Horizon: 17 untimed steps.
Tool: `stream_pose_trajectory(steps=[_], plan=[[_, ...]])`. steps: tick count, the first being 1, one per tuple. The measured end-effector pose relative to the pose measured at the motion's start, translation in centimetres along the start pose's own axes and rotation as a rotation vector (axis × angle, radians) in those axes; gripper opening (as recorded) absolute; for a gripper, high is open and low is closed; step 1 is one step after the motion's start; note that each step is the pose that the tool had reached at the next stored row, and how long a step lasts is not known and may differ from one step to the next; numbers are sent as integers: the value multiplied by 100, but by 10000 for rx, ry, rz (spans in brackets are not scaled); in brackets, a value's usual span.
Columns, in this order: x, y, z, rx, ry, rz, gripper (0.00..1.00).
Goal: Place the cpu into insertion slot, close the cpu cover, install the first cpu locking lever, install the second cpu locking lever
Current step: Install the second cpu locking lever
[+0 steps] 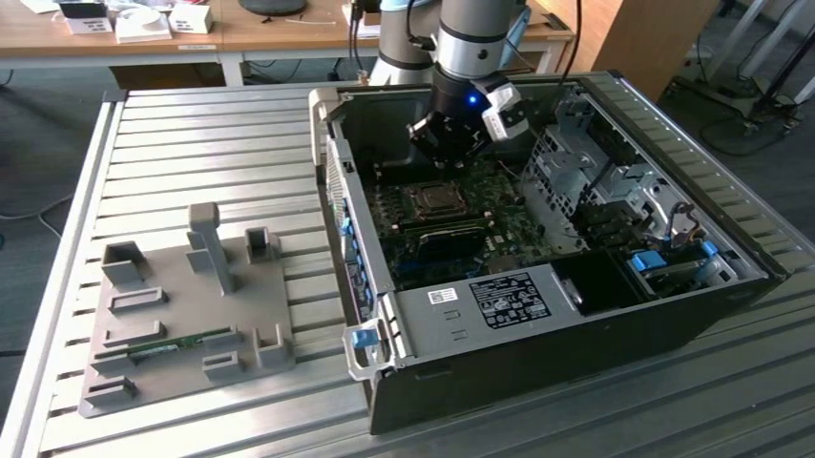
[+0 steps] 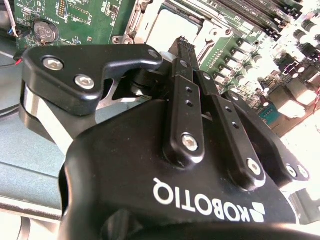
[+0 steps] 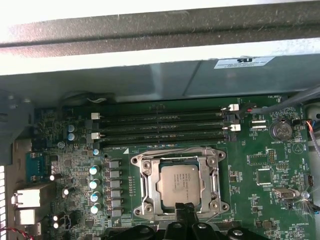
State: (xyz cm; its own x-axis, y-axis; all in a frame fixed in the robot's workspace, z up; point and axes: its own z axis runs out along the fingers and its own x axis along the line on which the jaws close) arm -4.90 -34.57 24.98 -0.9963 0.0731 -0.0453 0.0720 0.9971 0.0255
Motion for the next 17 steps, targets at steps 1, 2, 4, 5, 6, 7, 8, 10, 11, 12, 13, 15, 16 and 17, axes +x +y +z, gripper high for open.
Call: stream_pose_trajectory(steps=[1,2,4,5,6,7,8,10,11,12,13,15,16,17], plan=[[-1,-4,-1,1,1,-1,11],[-1,-9,-1,1,1,0,11],[-1,-19,0,-1,1,1,11],[-2,-25,0,-1,1,0,11],[-2,-30,0,-1,1,0,11],[-2,-36,-1,-1,1,1,11],[-3,-40,0,-2,0,1,11],[-3,-46,-1,-1,1,1,11],[-3,-47,0,-2,0,2,11],[-4,-53,-1,7,0,0,11],[-4,-51,-1,27,-1,-1,11],[-3,-52,-1,27,-1,0,11],[-3,-54,-1,27,-1,1,11],[-4,-57,-1,27,-1,0,11]])
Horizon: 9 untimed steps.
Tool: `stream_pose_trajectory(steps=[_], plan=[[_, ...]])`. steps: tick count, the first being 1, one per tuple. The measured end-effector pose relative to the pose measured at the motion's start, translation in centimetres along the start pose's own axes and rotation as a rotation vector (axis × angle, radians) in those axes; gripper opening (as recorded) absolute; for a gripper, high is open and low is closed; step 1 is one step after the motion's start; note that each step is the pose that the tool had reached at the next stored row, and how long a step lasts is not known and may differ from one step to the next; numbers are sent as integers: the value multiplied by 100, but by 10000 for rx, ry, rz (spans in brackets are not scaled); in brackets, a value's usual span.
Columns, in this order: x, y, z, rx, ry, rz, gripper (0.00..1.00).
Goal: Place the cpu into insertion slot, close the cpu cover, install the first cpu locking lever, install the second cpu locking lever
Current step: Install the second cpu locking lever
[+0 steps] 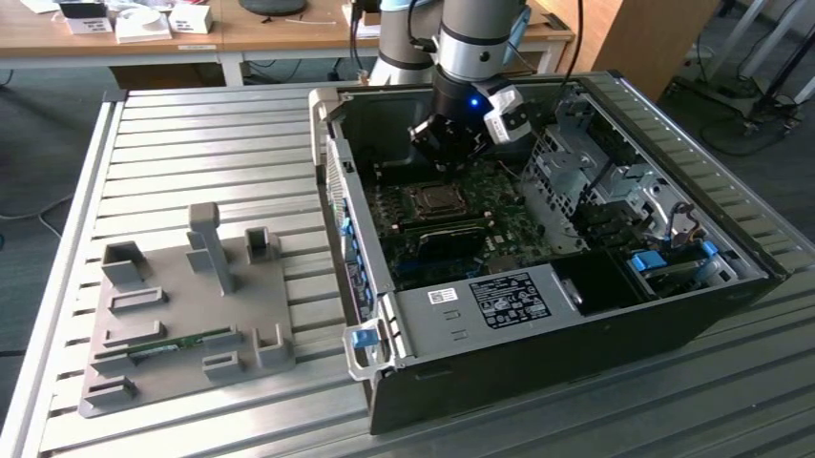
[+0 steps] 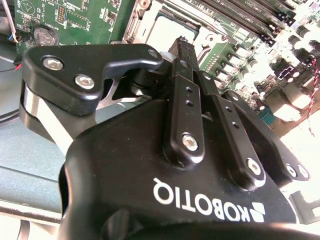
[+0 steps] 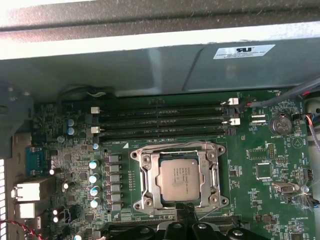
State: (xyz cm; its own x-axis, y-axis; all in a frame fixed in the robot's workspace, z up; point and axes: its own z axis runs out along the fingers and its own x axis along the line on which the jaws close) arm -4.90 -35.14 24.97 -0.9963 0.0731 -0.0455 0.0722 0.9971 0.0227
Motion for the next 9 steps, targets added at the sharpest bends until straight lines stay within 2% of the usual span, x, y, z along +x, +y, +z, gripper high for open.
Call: stream_pose_trajectory(steps=[9], plan=[[-2,-21,0,0,0,-1,11]])
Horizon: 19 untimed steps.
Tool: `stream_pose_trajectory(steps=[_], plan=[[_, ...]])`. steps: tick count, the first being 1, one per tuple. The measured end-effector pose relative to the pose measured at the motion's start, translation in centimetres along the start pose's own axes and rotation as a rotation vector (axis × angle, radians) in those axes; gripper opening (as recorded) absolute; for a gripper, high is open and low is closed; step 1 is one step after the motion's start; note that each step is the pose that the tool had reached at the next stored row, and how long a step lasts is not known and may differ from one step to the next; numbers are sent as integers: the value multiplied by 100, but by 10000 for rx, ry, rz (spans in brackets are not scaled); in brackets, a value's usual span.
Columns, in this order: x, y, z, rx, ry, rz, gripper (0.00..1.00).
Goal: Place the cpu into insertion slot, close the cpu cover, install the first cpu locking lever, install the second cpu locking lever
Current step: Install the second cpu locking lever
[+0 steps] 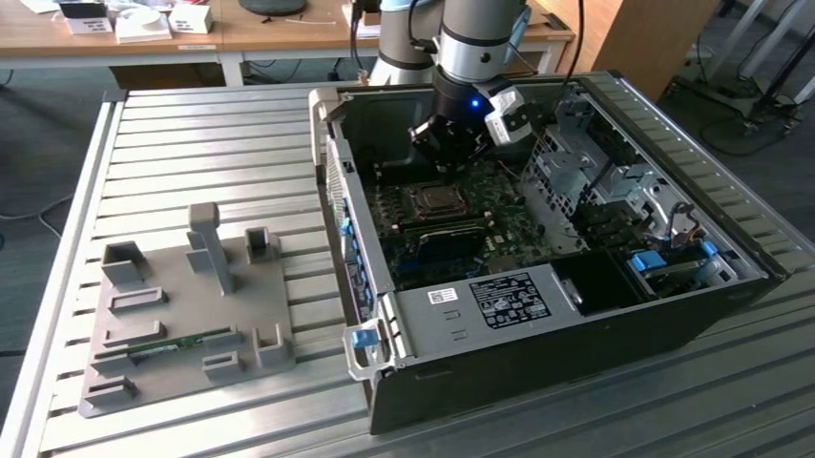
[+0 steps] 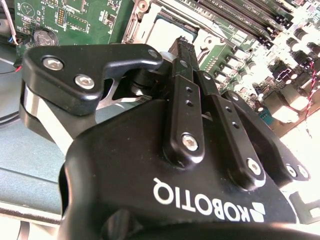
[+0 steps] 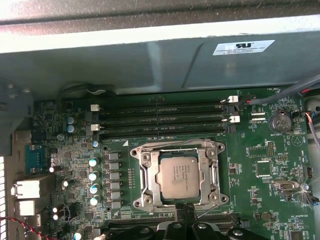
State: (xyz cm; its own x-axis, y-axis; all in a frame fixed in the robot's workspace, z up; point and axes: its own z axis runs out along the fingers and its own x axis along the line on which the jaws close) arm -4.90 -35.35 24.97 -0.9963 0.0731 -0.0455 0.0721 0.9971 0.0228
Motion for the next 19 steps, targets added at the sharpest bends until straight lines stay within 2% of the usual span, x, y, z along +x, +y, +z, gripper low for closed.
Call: stream_pose_trajectory(steps=[8,19], plan=[[-1,-10,-1,0,1,-2,11],[-9,-124,-2,0,0,0,11]])
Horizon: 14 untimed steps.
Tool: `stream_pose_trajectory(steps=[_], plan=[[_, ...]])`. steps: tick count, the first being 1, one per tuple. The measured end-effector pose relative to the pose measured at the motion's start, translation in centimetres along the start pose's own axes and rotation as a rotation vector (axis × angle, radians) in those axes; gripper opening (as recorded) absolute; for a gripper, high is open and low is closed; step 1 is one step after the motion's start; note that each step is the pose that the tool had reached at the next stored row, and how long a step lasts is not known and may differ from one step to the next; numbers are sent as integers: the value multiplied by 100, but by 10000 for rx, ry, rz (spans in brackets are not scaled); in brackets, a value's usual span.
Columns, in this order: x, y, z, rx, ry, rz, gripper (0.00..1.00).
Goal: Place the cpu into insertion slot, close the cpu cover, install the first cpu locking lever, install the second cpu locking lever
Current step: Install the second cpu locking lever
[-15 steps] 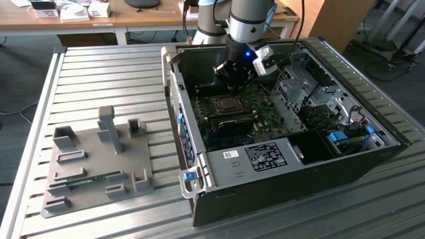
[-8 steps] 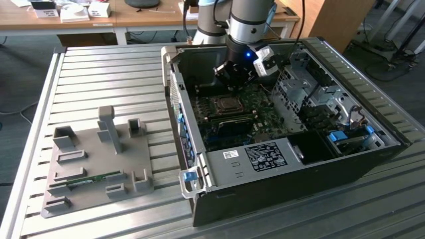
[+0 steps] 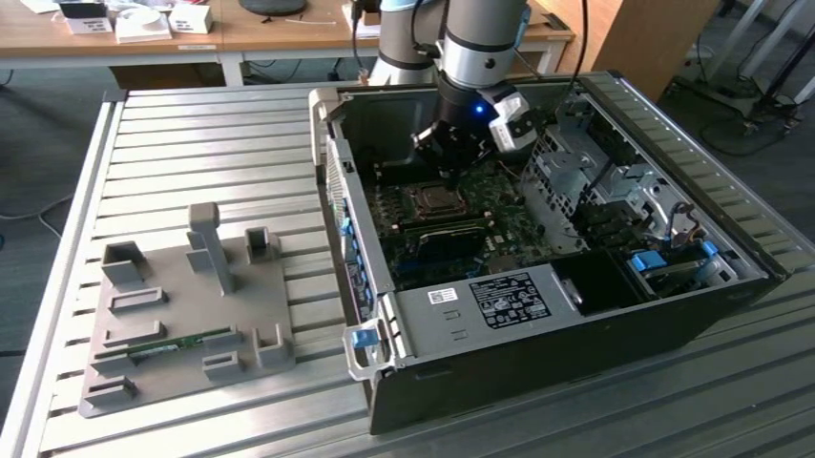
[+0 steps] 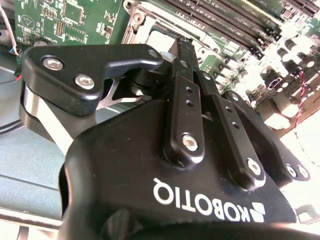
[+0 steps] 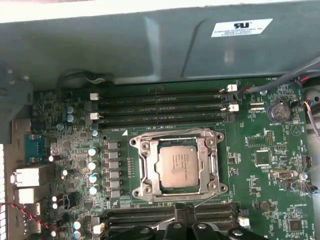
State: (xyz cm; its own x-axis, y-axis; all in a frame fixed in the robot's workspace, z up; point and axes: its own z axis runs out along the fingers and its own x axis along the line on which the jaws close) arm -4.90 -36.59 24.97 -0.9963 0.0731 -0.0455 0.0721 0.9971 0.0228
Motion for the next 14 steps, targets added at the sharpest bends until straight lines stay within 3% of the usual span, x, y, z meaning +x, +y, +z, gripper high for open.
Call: stream_pose_trajectory(steps=[14], plan=[[56,-36,31,-4,-70,-9,11]])
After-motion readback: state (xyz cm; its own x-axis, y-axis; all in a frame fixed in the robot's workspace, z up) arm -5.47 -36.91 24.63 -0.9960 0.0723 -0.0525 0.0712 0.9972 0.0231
